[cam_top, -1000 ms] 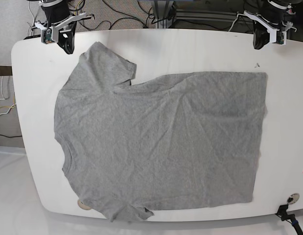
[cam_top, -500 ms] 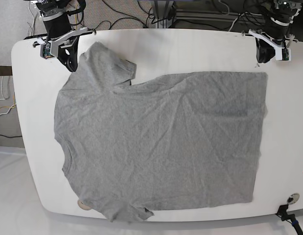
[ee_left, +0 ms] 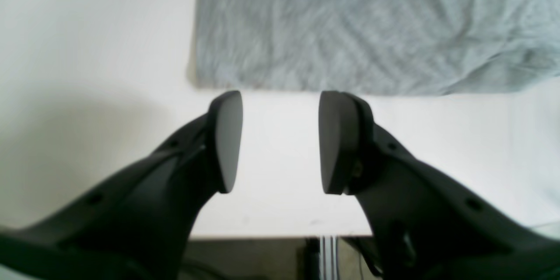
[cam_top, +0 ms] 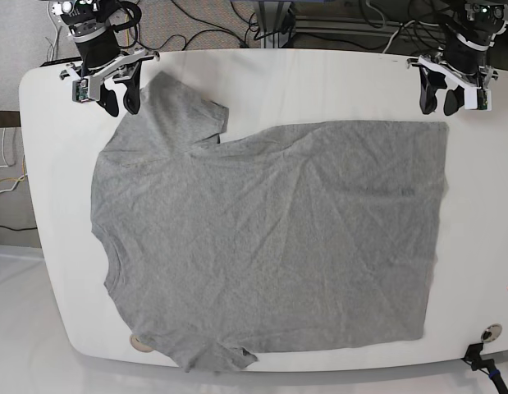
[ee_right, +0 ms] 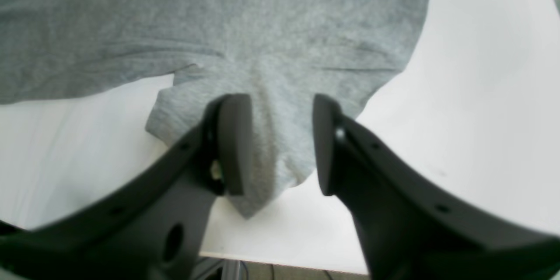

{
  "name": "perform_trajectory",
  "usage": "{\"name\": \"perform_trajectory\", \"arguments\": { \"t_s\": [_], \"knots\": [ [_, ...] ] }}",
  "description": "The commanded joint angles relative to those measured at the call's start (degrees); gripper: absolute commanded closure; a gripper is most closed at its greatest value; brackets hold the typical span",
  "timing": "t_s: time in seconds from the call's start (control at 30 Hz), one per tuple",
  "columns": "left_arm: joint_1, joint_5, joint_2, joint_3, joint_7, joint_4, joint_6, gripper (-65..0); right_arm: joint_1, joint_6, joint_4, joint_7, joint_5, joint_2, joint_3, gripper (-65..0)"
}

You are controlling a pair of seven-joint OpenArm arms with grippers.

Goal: Fold the T-shirt properly
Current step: 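Lower both grippers toward the shirt's shoulder corners, then position the left gripper at the shirt's shoulder edge and close it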

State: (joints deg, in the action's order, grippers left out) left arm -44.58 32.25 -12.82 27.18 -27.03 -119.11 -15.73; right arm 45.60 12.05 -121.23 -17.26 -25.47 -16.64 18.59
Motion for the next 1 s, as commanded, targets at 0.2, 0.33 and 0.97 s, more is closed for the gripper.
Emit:
{"name": "perform_trajectory", "arguments": {
  "t_s": [0.2,0.33,0.97],
  "knots": [
    [6.43,4.33,-0.51,1.3,-6.04,-1.23,-1.4,-13.8,-0.63,6.59,2.96,-1.93,-15.11,2.93,15.76,-23.1],
    [9.96,13.73,-0.41,4.29,-14.26,1.43,-3.26,-13.6,-2.3,11.43,8.03,-7.15,-22.68,4.47,20.4,-21.3],
    [10.63,17.55,-2.44,9.21,-17.22,9.66,-2.6,-17.5,-9.04,14.11,17.89,-19.13,-32.13,5.01,21.17,-20.9]
  ]
}}
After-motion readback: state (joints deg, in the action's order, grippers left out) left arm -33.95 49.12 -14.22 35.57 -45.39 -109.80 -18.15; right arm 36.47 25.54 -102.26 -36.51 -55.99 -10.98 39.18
